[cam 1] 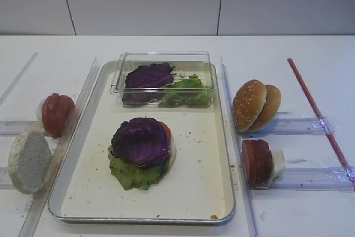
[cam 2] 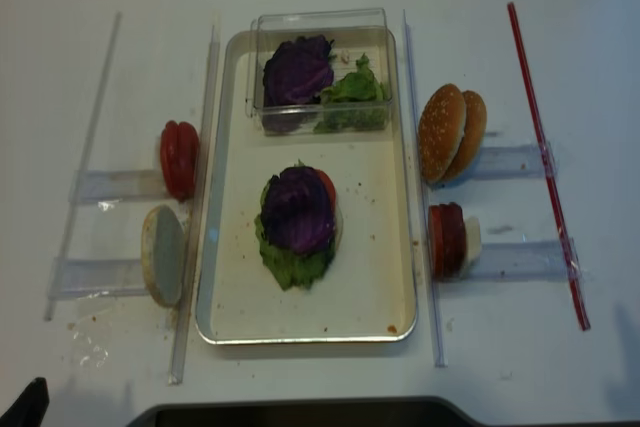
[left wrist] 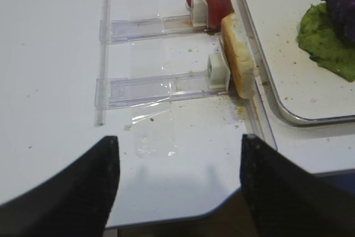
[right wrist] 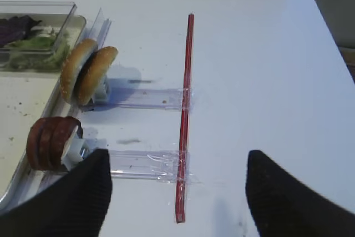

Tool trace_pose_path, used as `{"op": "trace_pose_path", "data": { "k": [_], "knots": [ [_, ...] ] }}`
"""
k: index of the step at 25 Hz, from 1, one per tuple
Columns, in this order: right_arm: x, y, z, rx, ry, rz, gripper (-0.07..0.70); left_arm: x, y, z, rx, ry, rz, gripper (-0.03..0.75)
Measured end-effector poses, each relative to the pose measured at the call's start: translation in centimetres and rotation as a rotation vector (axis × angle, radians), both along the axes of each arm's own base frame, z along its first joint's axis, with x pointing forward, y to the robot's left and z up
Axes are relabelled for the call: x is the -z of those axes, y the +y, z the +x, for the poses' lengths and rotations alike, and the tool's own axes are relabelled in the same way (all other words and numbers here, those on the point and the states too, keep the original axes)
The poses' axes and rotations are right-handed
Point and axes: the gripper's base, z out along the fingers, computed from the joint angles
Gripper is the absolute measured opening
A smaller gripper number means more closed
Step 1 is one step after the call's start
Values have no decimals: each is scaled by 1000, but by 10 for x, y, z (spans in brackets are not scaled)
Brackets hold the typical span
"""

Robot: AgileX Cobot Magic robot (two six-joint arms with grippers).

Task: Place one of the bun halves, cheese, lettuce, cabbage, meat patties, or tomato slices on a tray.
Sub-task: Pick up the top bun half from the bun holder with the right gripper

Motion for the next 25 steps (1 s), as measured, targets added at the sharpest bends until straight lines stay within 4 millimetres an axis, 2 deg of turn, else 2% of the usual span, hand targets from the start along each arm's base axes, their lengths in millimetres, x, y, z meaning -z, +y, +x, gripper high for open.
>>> {"op": "trace_pose_path", "data": {
  "k": [7,14,18,25],
  "knots": [
    [-48,0,10,-1,-49,1,525,0,0,0,0,0,0,428],
    [-90,7,37,-44,-29,79,524,0,0,0,0,0,0,428],
    [-105,12,52,-75,18,123,524,0,0,0,0,0,0,428],
    [-117,16,84,-114,210,138,522,0,0,0,0,0,0,429]
  ]
}}
